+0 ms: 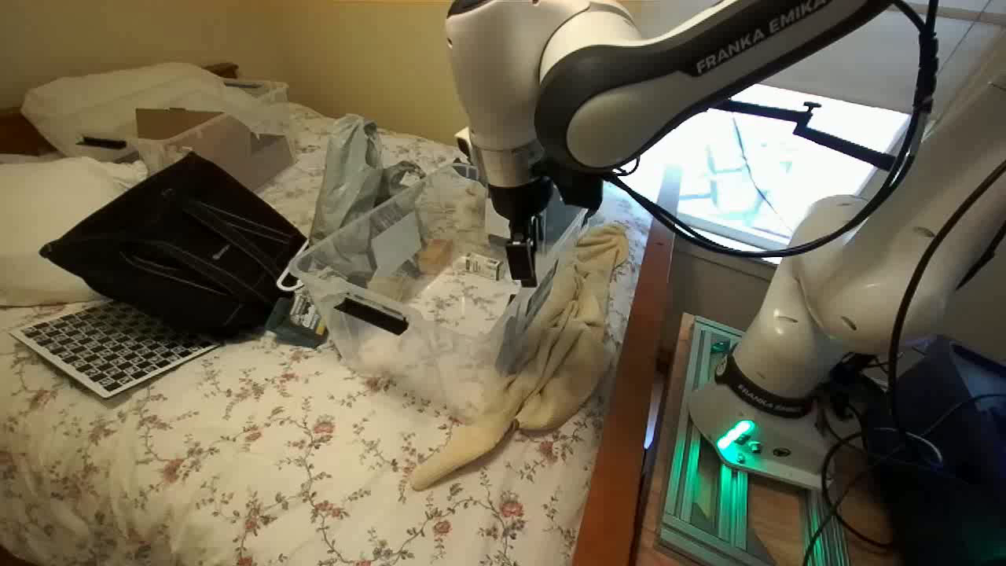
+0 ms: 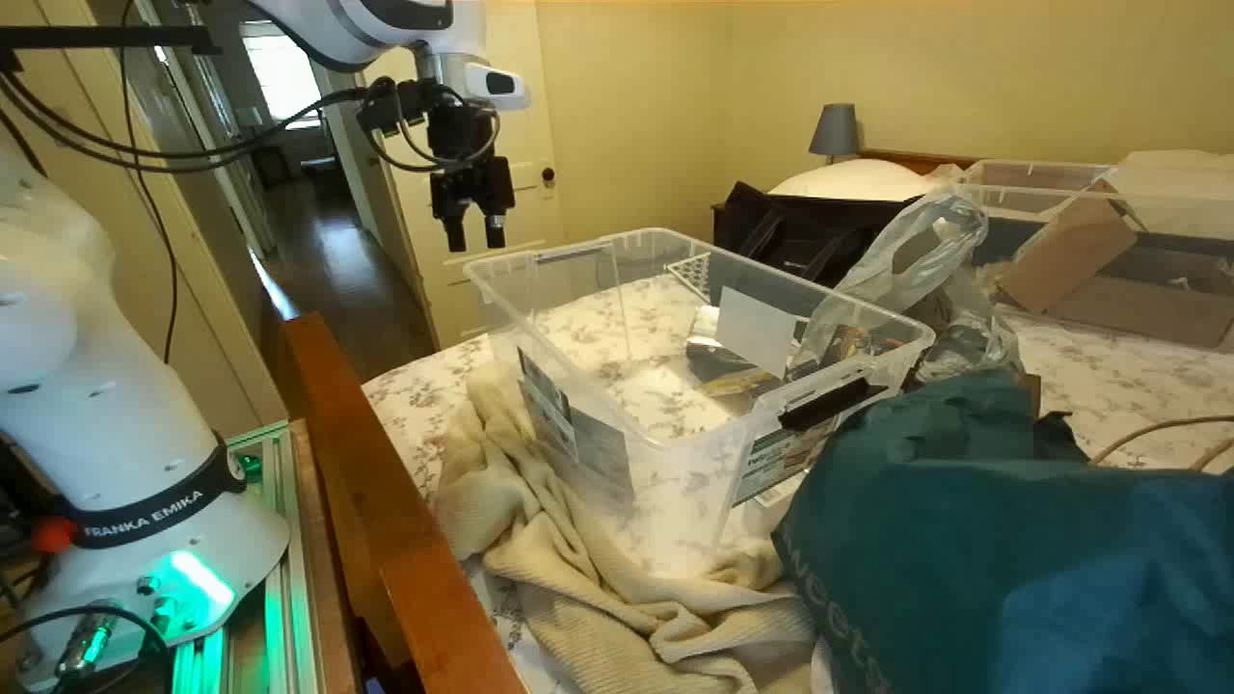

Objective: Remove the black pack from the clear bowl and put it on the bed

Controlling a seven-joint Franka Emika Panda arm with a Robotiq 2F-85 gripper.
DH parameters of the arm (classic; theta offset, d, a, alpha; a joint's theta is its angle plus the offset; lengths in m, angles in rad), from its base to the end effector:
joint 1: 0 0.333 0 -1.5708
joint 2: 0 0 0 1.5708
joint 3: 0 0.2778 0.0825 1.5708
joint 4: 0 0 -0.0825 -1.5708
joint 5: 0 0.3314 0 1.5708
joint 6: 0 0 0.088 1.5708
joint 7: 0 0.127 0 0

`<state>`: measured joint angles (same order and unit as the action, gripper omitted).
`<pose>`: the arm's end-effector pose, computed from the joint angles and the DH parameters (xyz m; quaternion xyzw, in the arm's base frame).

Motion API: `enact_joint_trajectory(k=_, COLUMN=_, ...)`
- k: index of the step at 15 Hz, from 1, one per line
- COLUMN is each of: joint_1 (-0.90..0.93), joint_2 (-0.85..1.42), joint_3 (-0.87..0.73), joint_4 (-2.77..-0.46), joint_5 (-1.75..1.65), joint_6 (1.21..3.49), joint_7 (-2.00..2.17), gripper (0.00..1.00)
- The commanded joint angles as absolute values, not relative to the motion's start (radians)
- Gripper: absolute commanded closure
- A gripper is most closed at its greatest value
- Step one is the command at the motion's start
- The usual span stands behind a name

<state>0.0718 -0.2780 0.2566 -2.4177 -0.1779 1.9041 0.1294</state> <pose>0.3687 0.1073 0.3686 0.9775 0.1279 -0.0942 0.1386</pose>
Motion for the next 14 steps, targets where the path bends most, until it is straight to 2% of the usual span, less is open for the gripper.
enact_joint_trajectory(k=1, joint_1=0.099, joint_2=-0.276, joint_3=0.231, joint_4=-2.416, joint_5=-0.185, joint_6=1.902, joint_7=0.136, gripper=0.0)
enact_joint_trajectory(k=6, joint_1=0.099, joint_2=-0.276, joint_3=0.231, joint_4=-2.416, joint_5=-0.185, joint_6=1.902, joint_7=0.136, gripper=0.0)
enact_joint_trajectory(k=14, joint_1=0.075, joint_2=-0.138, joint_3=0.173, joint_4=-2.21, joint_5=0.009, joint_6=1.888, joint_7=0.406, gripper=0.0)
